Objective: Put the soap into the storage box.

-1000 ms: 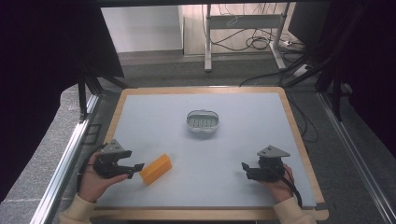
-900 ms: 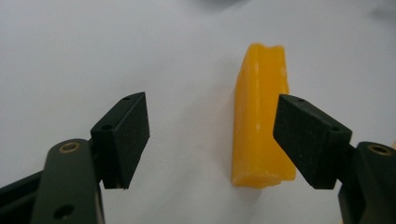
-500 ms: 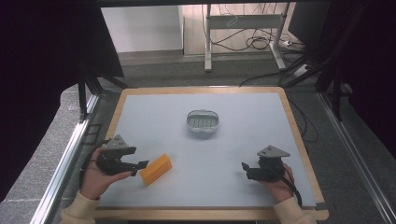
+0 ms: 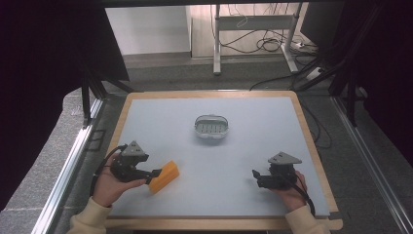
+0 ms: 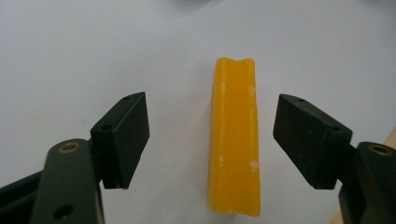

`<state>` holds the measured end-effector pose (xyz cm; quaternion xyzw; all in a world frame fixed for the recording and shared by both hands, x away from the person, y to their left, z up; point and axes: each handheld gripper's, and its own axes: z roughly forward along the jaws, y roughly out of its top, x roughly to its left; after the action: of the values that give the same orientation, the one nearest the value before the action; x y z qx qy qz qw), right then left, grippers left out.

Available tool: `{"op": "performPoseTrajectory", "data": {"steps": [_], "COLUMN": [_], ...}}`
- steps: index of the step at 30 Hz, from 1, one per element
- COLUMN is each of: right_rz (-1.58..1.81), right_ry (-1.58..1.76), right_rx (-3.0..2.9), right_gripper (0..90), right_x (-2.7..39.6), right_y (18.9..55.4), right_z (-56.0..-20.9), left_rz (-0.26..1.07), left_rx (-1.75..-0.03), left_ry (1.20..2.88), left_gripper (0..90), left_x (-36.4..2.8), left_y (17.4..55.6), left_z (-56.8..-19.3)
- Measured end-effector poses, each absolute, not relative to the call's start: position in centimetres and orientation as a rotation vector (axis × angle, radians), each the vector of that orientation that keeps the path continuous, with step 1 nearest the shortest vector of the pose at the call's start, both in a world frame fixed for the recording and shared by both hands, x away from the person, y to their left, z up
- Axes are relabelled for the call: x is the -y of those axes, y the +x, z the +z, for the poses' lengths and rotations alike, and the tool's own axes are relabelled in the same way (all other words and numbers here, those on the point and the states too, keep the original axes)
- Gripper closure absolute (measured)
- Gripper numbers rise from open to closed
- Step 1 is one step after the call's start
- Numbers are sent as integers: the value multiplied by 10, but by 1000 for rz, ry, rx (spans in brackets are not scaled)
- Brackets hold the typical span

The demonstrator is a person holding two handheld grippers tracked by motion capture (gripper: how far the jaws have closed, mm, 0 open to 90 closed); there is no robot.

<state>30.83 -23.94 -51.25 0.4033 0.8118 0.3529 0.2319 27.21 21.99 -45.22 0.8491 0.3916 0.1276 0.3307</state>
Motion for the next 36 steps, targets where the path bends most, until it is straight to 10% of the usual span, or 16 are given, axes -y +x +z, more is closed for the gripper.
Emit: {"op": "performPoseTrajectory", "data": {"steps": [36], "right_rz": [922], "right_ry": [1105], "right_rx": [-2233], "right_gripper": [140], "right_x": [240], "right_y": [309], "right_z": [-515], "left_rz": [132], "left_rx": [-1074], "left_ry": [2477], "left_gripper": [392], "left_x": [-170], "left_y": [304], "left_z": [-490]}}
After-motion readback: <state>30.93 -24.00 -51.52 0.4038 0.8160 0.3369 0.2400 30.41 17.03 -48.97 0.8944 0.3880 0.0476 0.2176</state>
